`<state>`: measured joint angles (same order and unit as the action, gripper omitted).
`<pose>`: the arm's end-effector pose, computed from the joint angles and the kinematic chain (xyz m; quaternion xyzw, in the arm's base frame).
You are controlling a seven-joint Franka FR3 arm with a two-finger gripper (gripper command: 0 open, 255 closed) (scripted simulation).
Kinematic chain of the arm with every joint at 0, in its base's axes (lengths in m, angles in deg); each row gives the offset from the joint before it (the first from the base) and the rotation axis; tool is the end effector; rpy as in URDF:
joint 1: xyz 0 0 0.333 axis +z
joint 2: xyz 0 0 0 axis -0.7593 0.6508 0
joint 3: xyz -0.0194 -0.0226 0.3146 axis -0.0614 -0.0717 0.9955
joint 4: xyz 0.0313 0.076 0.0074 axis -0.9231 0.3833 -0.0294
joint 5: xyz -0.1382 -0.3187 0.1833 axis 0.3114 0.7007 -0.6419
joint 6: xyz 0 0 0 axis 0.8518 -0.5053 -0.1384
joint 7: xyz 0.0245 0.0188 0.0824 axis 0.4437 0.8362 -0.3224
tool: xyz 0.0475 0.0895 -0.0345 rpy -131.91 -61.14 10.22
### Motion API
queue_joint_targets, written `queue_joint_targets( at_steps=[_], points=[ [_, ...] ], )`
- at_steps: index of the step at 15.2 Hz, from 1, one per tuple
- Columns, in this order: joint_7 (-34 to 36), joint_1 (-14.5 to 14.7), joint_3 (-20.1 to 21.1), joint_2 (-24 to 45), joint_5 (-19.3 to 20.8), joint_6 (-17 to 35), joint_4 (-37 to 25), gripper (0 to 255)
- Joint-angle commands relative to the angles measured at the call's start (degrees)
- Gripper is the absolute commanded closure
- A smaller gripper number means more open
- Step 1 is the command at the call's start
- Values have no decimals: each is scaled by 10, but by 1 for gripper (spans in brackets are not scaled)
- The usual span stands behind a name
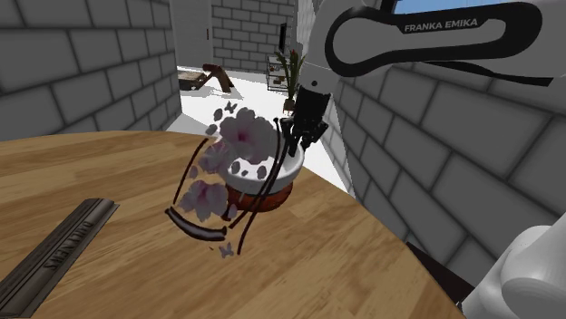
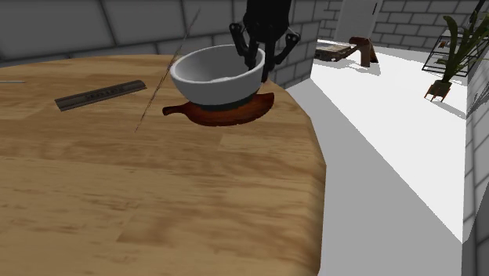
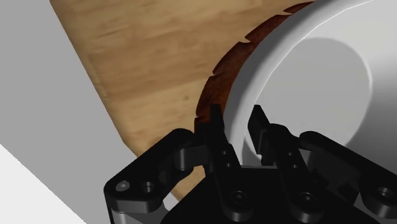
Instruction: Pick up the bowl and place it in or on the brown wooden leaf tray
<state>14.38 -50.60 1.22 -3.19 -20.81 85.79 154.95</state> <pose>0.4949 0.1837 0.5603 -0.9922 0.1066 -0.0251 0.0592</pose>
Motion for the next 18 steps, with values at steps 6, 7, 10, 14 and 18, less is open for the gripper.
queue_joint_targets(
  at_steps=[6,7,10,14,18],
  points=[
    [-3,1,1,0,-2,35,34,255],
    [-3,1,1,0,-2,35,34,255],
    [-3,1,1,0,-2,35,34,255],
    [-3,1,1,0,-2,35,34,0],
    [-4,0,-1,-4,-2,16,18,0]
  ],
)
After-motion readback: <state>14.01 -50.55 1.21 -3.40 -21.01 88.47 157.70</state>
